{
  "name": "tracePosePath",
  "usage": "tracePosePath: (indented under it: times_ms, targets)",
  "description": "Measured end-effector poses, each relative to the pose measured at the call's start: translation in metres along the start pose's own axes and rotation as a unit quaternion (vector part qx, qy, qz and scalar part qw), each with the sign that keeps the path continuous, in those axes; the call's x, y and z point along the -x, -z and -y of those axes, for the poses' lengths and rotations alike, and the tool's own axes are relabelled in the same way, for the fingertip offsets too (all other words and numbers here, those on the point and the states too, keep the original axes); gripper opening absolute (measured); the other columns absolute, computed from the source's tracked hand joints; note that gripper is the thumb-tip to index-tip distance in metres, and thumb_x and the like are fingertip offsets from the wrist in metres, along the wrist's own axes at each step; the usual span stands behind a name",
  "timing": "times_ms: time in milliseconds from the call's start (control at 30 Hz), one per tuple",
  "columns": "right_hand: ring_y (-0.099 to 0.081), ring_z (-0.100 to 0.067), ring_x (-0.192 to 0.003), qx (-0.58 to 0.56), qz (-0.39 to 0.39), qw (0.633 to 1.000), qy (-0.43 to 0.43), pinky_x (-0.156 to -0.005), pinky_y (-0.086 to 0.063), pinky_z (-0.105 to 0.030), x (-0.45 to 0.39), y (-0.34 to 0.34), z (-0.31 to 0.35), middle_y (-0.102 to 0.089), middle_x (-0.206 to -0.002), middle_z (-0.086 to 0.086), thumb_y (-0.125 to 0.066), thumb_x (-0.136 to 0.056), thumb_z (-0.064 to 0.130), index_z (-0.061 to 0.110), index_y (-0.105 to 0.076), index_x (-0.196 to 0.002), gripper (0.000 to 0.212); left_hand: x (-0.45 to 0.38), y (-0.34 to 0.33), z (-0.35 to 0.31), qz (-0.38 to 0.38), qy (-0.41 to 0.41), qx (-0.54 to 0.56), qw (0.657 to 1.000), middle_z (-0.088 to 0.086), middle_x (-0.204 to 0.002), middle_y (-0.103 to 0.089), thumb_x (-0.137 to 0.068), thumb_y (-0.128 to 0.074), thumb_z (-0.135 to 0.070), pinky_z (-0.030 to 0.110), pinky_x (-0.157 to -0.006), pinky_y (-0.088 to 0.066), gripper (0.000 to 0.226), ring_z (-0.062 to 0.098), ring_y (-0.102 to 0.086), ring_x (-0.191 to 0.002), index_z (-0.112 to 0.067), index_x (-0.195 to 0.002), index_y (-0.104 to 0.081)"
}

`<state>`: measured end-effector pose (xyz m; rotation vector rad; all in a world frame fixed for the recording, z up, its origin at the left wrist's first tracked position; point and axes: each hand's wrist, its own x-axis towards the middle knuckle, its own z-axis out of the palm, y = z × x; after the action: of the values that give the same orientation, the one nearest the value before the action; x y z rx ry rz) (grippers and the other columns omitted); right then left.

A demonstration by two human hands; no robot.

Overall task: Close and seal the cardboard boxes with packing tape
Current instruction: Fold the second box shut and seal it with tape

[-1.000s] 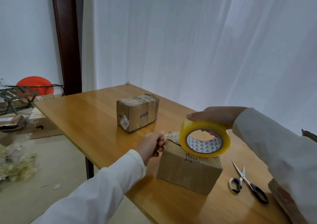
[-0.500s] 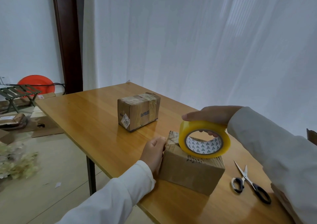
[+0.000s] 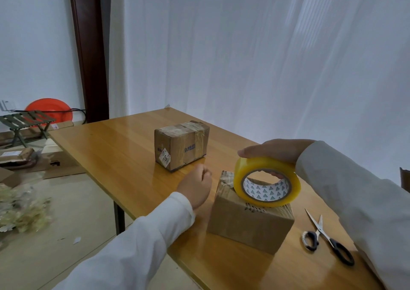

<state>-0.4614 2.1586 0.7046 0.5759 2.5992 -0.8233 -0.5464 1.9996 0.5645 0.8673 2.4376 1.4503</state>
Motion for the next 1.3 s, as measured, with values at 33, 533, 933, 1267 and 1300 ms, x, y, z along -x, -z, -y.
tracePosePath:
  times_ms: [33, 533, 933, 1267, 1300]
  targets:
    - [-0.054, -0.012, -0.064, 0.003, -0.002, 1.000, 0.002, -0.061, -0.046, -0.027, 0.000, -0.002, -0.001, -0.056, -0.081, 0.002, -0.045, -0.092, 0.058, 0.029, -0.054, -0.081, 0.032, -0.005, -0.001, -0.012, -0.016, 0.001, 0.071, 0.997, 0.015, -0.110, -0.060, -0.099, -0.034, -0.028, 0.038, -0.088, -0.043, 0.027, 0.028, -0.055, -0.100, -0.010, -0.107, -0.053]
    - [-0.054, -0.015, -0.053, 0.075, -0.063, 0.993, -0.067, -0.058, -0.048, -0.024, 0.041, 0.010, 0.002, -0.061, -0.062, -0.004, -0.047, -0.087, 0.064, 0.012, -0.069, -0.077, 0.057, -0.018, -0.025, -0.042, 0.107, 0.077, 0.006, 0.991, 0.015, -0.130, -0.052, -0.104, -0.024, -0.022, 0.030, -0.097, -0.036, 0.038, 0.028, -0.048, -0.119, -0.005, -0.130, -0.045]
    - [-0.047, -0.010, -0.057, 0.176, -0.011, 0.948, -0.264, -0.058, -0.041, -0.018, 0.045, 0.001, -0.050, -0.053, -0.068, -0.001, -0.042, -0.086, 0.070, 0.014, -0.064, -0.081, 0.060, -0.014, -0.025, -0.045, 0.078, 0.058, -0.068, 0.993, 0.012, -0.124, -0.054, -0.104, -0.023, -0.024, 0.029, -0.093, -0.036, 0.037, 0.027, -0.050, -0.113, -0.006, -0.124, -0.048]
    - [-0.054, -0.012, -0.055, 0.197, -0.062, 0.955, -0.214, -0.057, -0.044, -0.020, 0.038, 0.001, -0.063, -0.059, -0.063, 0.001, -0.044, -0.084, 0.072, 0.016, -0.063, -0.071, 0.061, -0.012, -0.023, -0.047, 0.100, 0.061, -0.081, 0.990, 0.005, -0.103, -0.056, -0.098, -0.032, -0.050, 0.032, -0.083, -0.039, 0.047, 0.023, -0.052, -0.097, -0.011, -0.117, -0.049]
    - [-0.055, -0.012, -0.056, 0.199, -0.062, 0.953, -0.219, -0.057, -0.045, -0.021, 0.036, -0.001, -0.064, -0.059, -0.063, 0.001, -0.045, -0.083, 0.073, 0.016, -0.063, -0.072, 0.061, -0.012, -0.022, -0.047, 0.105, 0.060, -0.083, 0.989, 0.004, -0.102, -0.055, -0.097, -0.033, -0.053, 0.031, -0.080, -0.039, 0.050, 0.022, -0.052, -0.095, -0.010, -0.119, -0.048]
